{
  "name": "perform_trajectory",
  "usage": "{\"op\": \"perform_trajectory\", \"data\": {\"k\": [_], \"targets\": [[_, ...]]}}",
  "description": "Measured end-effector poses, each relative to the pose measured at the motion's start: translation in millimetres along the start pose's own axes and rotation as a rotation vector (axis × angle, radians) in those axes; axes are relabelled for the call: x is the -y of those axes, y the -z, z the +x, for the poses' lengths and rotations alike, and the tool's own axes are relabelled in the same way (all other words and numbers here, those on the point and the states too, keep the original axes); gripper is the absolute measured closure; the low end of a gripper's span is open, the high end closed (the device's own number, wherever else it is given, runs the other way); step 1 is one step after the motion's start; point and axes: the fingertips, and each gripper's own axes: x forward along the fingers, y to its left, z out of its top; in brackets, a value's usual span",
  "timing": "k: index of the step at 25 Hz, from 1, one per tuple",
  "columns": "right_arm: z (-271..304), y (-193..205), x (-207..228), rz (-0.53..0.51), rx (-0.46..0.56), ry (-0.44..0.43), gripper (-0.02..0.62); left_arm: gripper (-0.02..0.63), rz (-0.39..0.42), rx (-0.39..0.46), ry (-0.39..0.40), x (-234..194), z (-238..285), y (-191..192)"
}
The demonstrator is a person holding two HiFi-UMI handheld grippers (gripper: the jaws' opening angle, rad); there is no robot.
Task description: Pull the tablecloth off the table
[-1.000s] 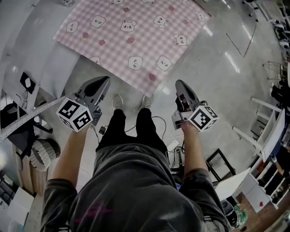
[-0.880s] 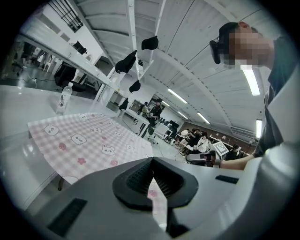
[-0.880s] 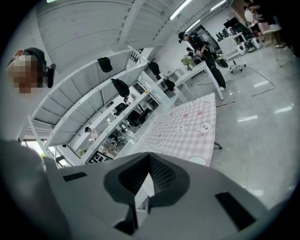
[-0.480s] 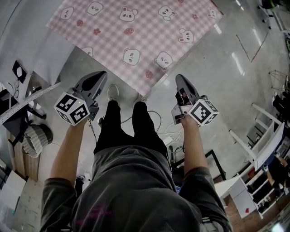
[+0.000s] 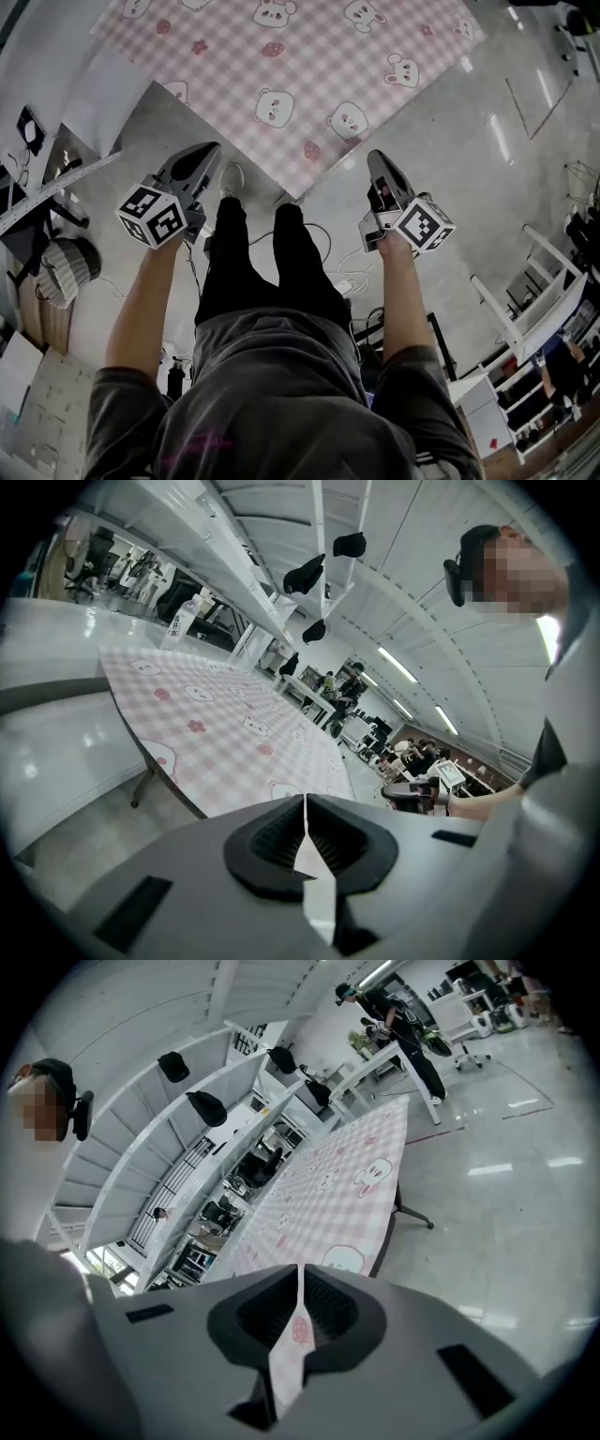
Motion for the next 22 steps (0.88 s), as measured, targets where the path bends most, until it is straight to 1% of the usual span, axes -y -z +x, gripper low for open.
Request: {"op": "perform_trajectory", "data": {"k": [9, 15, 18, 22], "targets": [[25.7, 18.3, 26.7, 0.018, -0.061, 0.013, 0.584, 0.561, -0.097, -0.024, -0.03, -33.5, 18.8, 33.3], [35.3, 28.6, 45.6, 0.034, -0.092, 0.036, 0.546, 0.546, -0.153, -0.028, -0.046, -47.2, 26.8, 48.0], [39.4, 32.2, 53.1, 0.055, -0.1, 0.039, 0.534, 0.531, -0.194, -0.024, -0.051, -53.4, 29.0, 53.2], [47.6, 34.8, 60.2, 0.078, -0.101, 0.026, 0.51, 0.494, -0.282, -0.017, -0.021, -59.0, 35.3, 62.1]]}}
